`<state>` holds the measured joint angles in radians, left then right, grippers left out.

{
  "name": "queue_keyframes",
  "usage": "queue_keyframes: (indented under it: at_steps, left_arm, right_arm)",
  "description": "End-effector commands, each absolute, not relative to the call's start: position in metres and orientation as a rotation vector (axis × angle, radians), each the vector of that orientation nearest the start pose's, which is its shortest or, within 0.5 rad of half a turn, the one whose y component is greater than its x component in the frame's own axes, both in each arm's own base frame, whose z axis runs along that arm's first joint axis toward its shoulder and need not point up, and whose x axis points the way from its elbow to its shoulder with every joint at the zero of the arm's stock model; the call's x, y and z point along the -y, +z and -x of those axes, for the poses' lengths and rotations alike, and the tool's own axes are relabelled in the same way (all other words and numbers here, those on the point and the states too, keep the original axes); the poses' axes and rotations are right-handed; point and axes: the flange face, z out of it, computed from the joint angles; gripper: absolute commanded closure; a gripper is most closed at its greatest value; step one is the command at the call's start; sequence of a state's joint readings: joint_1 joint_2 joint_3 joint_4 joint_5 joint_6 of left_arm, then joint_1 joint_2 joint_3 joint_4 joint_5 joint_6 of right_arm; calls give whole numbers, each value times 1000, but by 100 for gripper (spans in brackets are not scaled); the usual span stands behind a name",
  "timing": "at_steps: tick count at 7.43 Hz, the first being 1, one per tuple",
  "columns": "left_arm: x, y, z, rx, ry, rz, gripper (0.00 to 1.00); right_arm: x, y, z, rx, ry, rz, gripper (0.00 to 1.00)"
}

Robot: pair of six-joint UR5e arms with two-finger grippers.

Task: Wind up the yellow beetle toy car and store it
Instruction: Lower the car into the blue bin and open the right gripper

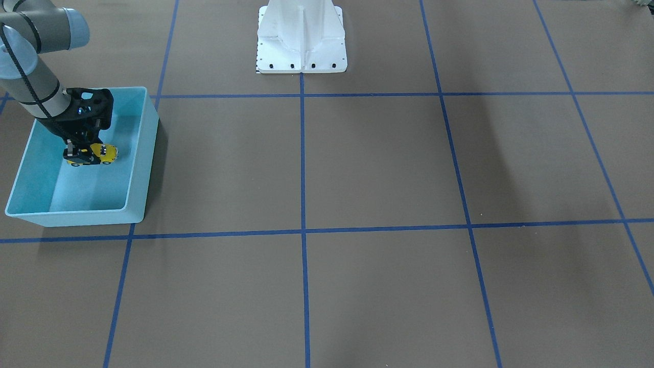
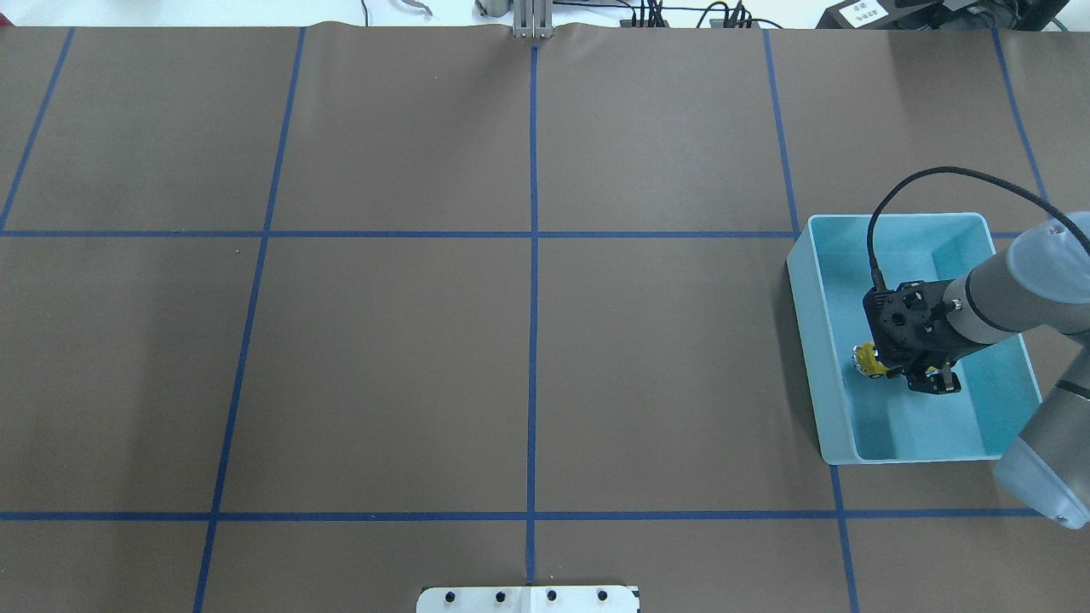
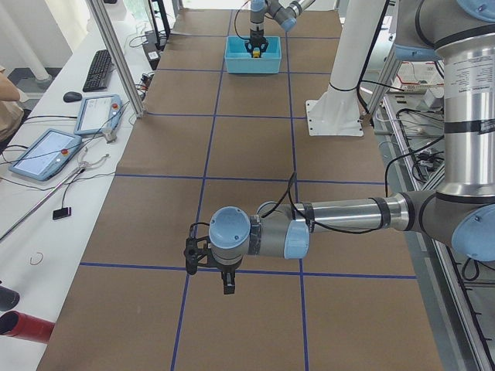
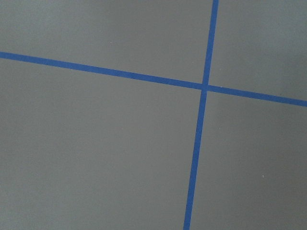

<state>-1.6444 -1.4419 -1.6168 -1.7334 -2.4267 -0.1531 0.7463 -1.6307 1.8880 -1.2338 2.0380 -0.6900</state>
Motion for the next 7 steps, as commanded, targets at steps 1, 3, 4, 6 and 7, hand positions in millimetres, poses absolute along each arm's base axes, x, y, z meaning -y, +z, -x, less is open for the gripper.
queue_keyframes:
  at_steps: [1,3,4,6,7]
  left_arm:
    - [435,674,90,-859,-179,-41,0]
    - [435,674,90,-859,-179,-41,0]
    - [435,674,90,-859,-179,-41,0]
    - [435,673,90,-859,-178,-42,0]
    - [435,673,90,-859,-178,-42,0]
  right_arm:
    - [389,501,304,558,-1591,-625,11]
    - [385,486,299,556,-1594,-662,0]
    - [384,483,296,567,-1590,-664,0]
    - [400,462,217,578,-1444,-683,0]
    - [413,448,174,581,-1326,-669,0]
